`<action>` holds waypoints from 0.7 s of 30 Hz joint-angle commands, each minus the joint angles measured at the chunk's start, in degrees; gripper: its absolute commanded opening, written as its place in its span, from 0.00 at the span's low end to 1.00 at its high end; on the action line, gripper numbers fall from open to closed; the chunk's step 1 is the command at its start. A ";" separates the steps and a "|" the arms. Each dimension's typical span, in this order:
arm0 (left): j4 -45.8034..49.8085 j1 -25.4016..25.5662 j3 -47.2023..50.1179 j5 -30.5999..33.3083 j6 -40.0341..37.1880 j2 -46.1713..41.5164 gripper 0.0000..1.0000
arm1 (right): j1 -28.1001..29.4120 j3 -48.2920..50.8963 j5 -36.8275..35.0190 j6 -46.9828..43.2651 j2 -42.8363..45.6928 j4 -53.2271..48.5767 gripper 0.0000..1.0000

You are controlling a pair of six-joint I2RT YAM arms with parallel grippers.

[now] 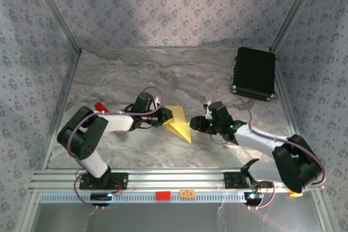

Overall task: Fold a paper plane with a square sheet of paper (pick it up from the middle)
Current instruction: Fourth fold the wing at the center of the table.

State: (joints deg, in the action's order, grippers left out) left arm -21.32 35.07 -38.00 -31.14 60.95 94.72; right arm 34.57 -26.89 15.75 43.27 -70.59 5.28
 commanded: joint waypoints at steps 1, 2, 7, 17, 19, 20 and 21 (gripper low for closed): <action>-2.48 -0.25 -1.28 -1.47 0.66 0.65 0.21 | 1.59 1.48 -4.54 -2.12 2.96 -1.27 0.45; -2.53 -0.26 -1.29 -1.48 0.66 0.64 0.21 | 2.32 1.77 -5.25 -2.79 3.63 -0.56 0.45; -2.48 -0.24 -1.35 -1.48 0.90 0.39 0.20 | 11.23 3.41 -16.40 -10.78 5.54 3.08 0.47; -2.11 -0.06 -1.57 -1.39 0.93 0.50 0.20 | 25.47 3.37 -33.38 -27.45 -0.61 8.68 0.47; -1.99 -0.08 -1.51 -1.52 0.92 0.39 0.20 | 27.68 2.51 -37.34 -29.92 -2.19 8.70 0.46; -2.07 -0.08 -1.55 -1.48 0.93 0.40 0.20 | 28.51 2.31 -38.41 -31.65 -3.05 9.25 0.45; -2.08 -0.04 -1.57 -1.50 0.93 0.43 0.19 | 29.10 2.25 -38.87 -32.93 -3.80 9.96 0.44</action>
State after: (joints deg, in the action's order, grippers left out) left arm -22.57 35.09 -38.00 -31.75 61.63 94.74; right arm 62.06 -22.87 -15.97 17.58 -72.82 13.17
